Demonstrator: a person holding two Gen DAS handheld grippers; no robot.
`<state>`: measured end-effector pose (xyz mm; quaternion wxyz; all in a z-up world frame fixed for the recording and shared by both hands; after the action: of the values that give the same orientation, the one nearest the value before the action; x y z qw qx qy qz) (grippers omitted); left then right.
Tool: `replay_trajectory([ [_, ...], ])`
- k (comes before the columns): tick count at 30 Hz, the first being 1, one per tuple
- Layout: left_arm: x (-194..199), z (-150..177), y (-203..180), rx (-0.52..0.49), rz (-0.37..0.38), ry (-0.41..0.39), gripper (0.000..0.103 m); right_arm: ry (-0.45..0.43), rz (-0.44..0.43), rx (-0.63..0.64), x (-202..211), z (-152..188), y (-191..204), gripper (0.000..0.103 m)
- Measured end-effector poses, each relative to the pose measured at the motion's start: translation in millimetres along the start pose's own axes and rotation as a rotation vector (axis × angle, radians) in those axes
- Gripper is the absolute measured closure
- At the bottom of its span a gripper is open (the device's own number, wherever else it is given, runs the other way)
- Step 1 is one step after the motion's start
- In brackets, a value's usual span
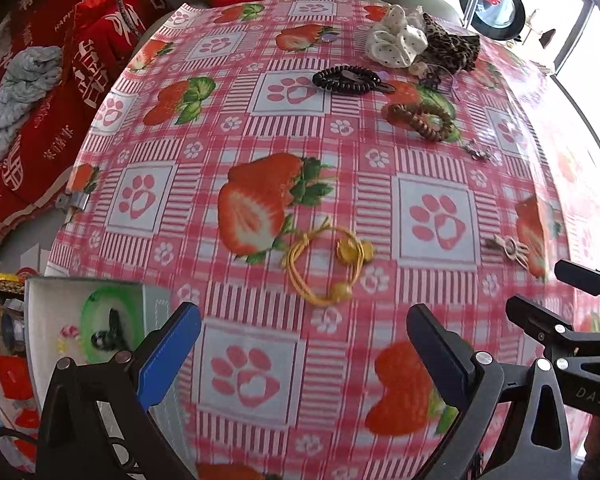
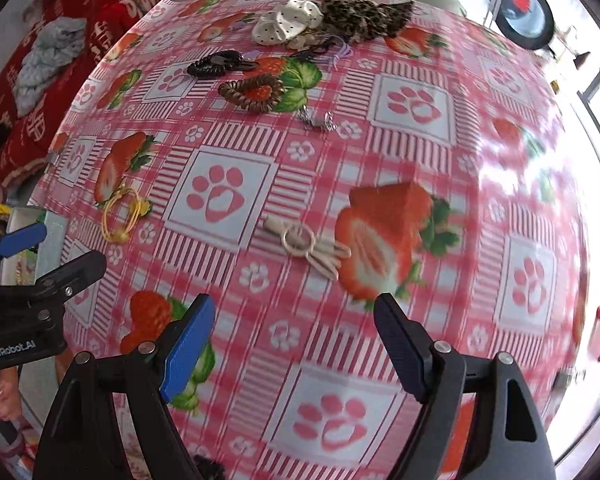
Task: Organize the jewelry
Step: 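Move the right tool to the beige bunny-ear clip while the left tool approaches the yellow hair tie, then close the right tool on the beige clip while the left tool grasps the yellow beaded hair tie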
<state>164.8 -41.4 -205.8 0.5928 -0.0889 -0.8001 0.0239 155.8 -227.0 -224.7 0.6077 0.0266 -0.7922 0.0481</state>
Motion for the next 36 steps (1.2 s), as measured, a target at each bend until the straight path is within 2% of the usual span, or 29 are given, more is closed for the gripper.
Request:
replay_trajectory([
  [8,-26,-17,0,0.007,-0.019,-0.008,0.000,-0.035,0.004,0.060,-14,-18,0,0.022],
  [9,-30,-17,1,0.007,-0.024,-0.003,0.005,-0.039,0.004,0.070,-15,-20,0,0.023],
  [11,-36,-18,2,0.007,-0.029,0.012,0.005,-0.048,0.013,0.091,-18,-23,2,0.024],
  [16,-43,-19,5,0.006,-0.003,0.008,0.005,-0.055,0.020,0.107,-26,-28,5,0.026],
  [19,-42,-20,4,0.002,0.032,0.004,0.015,-0.072,0.041,0.138,-27,-30,10,0.030],
  [22,-40,-19,-1,-0.015,0.058,0.004,0.028,-0.088,0.062,0.167,-27,-32,14,0.044],
  [24,-39,-19,-7,-0.036,0.064,0.002,0.040,-0.090,0.064,0.164,-25,-33,15,0.062],
  [27,-34,-16,-15,-0.057,0.066,0.000,0.070,-0.085,0.066,0.150,-24,-35,16,0.082],
  [28,-33,-16,-16,-0.060,0.067,0.000,0.076,-0.083,0.069,0.145,-24,-35,16,0.082],
  [29,-33,-15,-16,-0.060,0.072,0.001,0.086,-0.083,0.070,0.142,-24,-34,16,0.082],
  [36,-23,-8,-12,-0.056,0.105,-0.008,0.087,-0.078,0.049,0.087,-18,-27,11,0.082],
])
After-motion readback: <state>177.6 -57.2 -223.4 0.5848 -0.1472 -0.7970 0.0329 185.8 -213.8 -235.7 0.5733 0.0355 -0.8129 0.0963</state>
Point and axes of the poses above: each gripper's, at about its wrist camera, not at the fingertips, and x roughly against the way its jaws point, y to its left, z to its underside, the point moved 3 cm from there along -x, roughly the way its jaws point, and after that the axes turned 12 degrees about z, right-handed, at the moved point
